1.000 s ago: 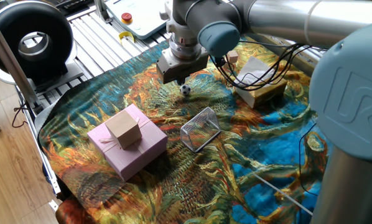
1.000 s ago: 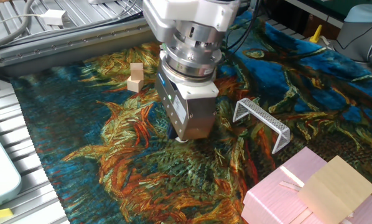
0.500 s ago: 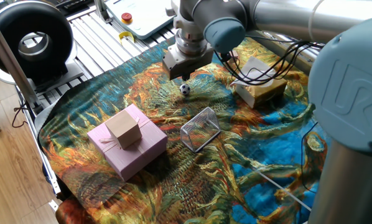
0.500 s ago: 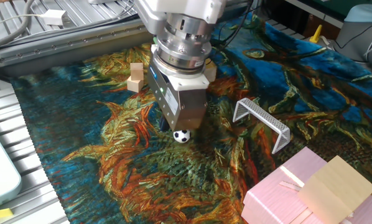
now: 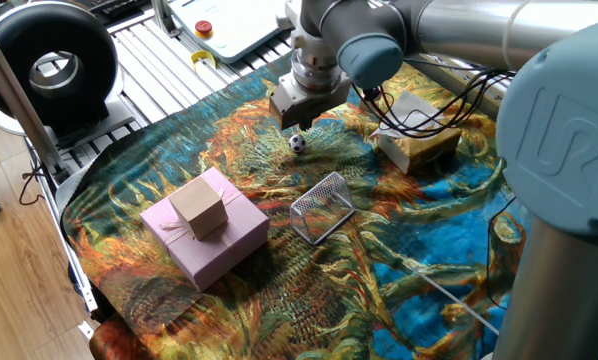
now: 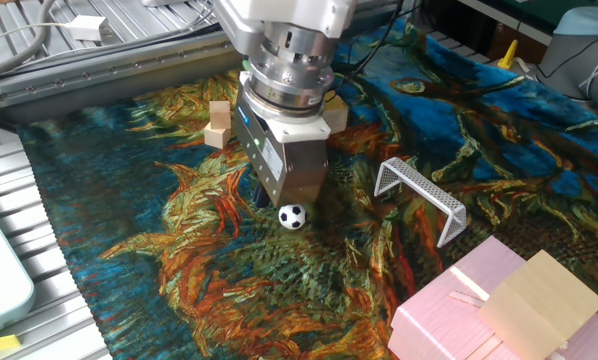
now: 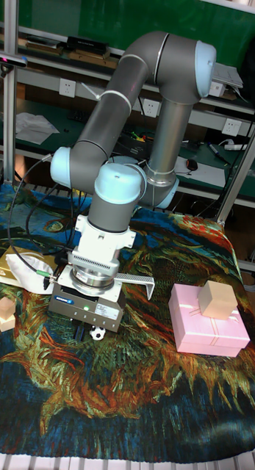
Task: Push the soccer ball into the goal
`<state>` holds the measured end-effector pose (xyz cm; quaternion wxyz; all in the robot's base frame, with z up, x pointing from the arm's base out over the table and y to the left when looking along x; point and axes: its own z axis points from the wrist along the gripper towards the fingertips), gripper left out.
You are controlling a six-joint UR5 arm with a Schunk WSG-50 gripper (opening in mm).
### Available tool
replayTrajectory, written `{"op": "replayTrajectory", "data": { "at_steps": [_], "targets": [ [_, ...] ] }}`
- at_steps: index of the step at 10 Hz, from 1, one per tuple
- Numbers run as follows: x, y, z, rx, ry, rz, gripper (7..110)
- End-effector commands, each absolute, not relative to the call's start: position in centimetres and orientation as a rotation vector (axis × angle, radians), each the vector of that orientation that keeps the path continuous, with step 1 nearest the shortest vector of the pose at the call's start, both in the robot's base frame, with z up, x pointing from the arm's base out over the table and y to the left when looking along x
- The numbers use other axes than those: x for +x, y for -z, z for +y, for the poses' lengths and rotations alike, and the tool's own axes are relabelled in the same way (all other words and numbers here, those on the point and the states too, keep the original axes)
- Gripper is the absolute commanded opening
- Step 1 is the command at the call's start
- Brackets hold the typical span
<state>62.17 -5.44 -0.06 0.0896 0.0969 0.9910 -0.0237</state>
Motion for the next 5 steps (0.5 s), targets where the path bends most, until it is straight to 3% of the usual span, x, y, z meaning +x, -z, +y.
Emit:
{"op": "replayTrajectory", "data": {
  "at_steps": [1, 5],
  "targets": [
    [61.82, 0.11, -4.52, 0.329, 0.055, 2.943, 7],
    [61.52, -0.20, -3.56, 0.336, 0.049, 2.951, 7]
  ]
}}
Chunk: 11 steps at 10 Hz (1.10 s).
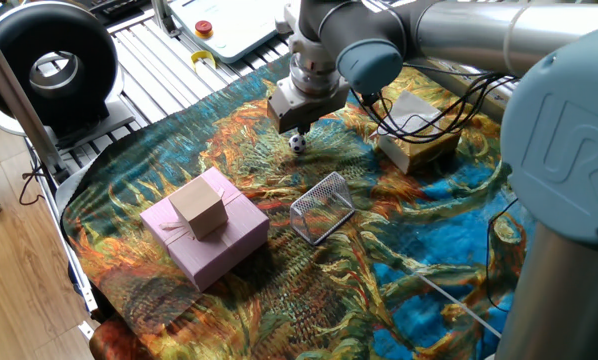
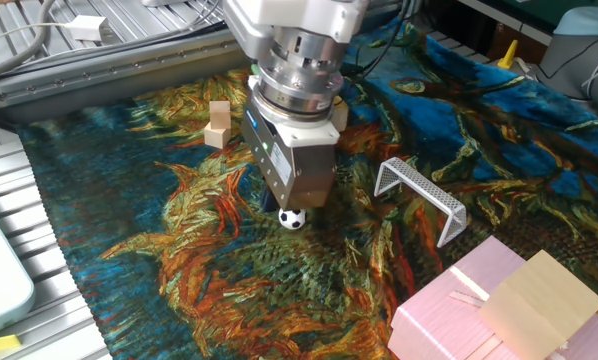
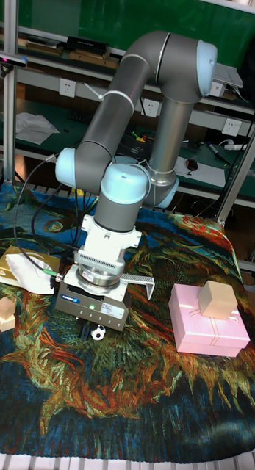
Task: Push the soccer ball into the goal
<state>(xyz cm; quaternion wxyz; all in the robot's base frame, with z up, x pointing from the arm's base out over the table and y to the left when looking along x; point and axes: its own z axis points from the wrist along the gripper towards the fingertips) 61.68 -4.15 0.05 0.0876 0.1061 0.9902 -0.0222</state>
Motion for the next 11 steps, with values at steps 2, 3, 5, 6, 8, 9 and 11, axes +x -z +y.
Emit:
{"op": "replayTrajectory", "data": {
  "at_steps": [2, 3, 5, 6, 8, 9, 11],
  "targets": [
    [61.1, 0.1, -3.1, 0.330, 0.047, 2.959, 7],
    [61.0, 0.4, -2.7, 0.330, 0.047, 2.959, 7],
    [61.0, 0.9, -3.3, 0.302, 0.072, 2.954, 7],
    [61.1, 1.0, -3.9, 0.284, 0.084, 2.949, 7],
    [60.9, 0.4, -5.5, 0.244, 0.112, 2.951, 7],
    [60.6, 0.1, -6.0, 0.233, 0.112, 2.957, 7],
    [59.9, -0.2, -5.9, 0.241, 0.092, 2.964, 7]
  ]
}}
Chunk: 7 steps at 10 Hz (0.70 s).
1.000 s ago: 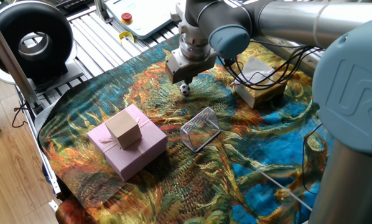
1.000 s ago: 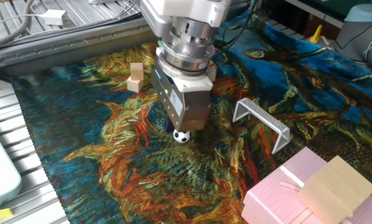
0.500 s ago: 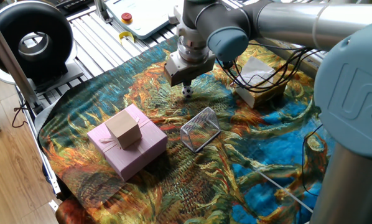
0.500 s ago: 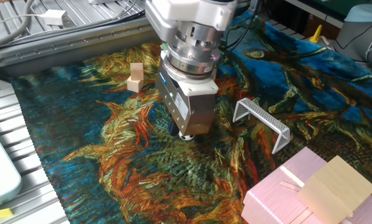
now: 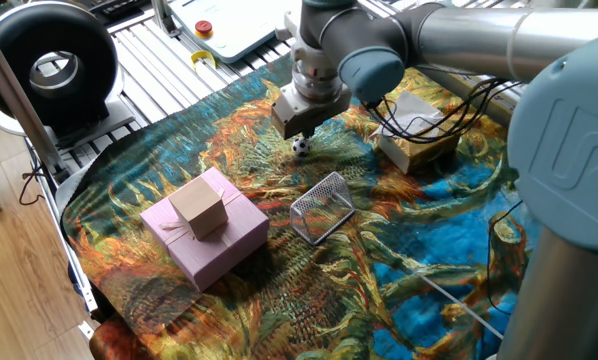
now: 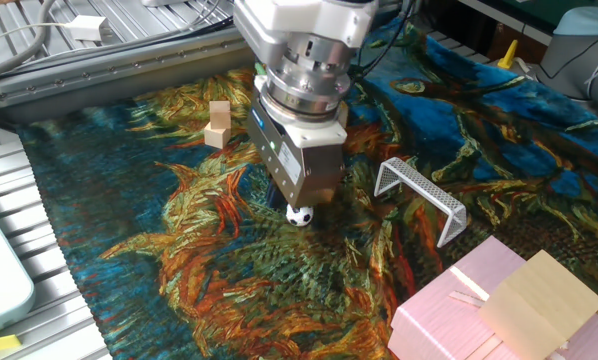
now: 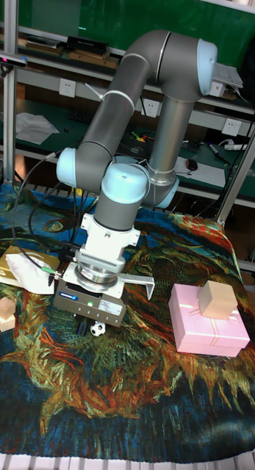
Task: Push the soccer ball into the goal
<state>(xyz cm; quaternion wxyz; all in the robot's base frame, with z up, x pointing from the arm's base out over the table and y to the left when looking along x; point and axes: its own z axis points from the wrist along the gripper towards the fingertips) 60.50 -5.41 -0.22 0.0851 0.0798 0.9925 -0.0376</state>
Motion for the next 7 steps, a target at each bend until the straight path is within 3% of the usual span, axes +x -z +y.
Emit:
{"op": "replayTrajectory", "data": {
  "at_steps": [1, 7],
  "targets": [
    [59.7, 0.0, -5.2, 0.257, 0.076, 2.959, 7],
    [58.3, 0.5, -2.8, 0.307, 0.050, 2.944, 7]
  ]
}}
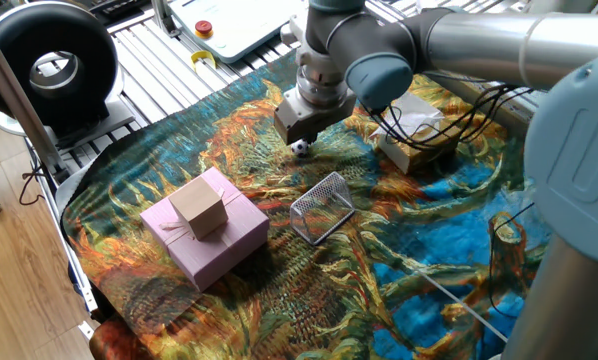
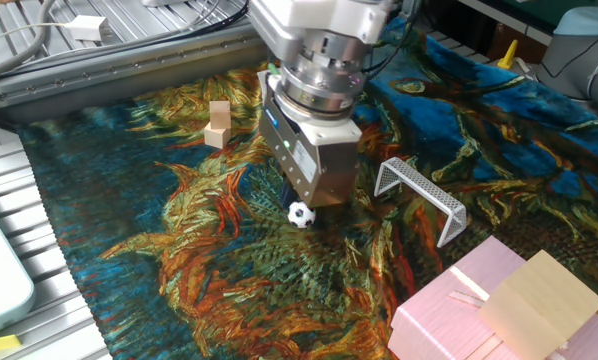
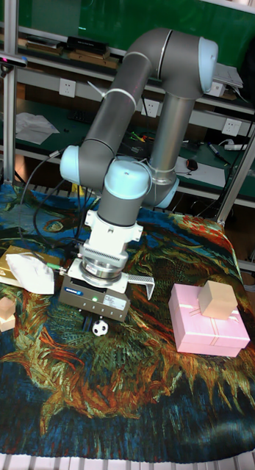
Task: Push the soccer ball into the goal
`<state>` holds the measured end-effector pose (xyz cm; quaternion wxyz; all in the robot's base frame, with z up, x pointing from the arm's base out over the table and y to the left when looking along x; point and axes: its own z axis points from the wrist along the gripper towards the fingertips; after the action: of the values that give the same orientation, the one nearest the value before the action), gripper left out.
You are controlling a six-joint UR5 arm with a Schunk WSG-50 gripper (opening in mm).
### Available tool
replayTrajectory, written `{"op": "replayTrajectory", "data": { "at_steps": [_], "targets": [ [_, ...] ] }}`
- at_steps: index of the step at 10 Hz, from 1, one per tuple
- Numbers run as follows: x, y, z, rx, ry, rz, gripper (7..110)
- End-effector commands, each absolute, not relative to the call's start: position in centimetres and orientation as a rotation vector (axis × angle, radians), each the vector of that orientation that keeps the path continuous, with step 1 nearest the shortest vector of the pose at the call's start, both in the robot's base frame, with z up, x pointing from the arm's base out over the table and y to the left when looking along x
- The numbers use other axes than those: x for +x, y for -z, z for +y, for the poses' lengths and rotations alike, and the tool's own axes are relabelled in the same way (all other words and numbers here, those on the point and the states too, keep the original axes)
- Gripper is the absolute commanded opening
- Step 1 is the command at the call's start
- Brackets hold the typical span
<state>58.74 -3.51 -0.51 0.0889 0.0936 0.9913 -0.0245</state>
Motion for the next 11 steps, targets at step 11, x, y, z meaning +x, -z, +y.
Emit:
{"op": "replayTrajectory", "data": {
  "at_steps": [11],
  "targets": [
    [57.9, -0.7, 2.4, 0.443, 0.039, 2.933, 7]
  ]
}}
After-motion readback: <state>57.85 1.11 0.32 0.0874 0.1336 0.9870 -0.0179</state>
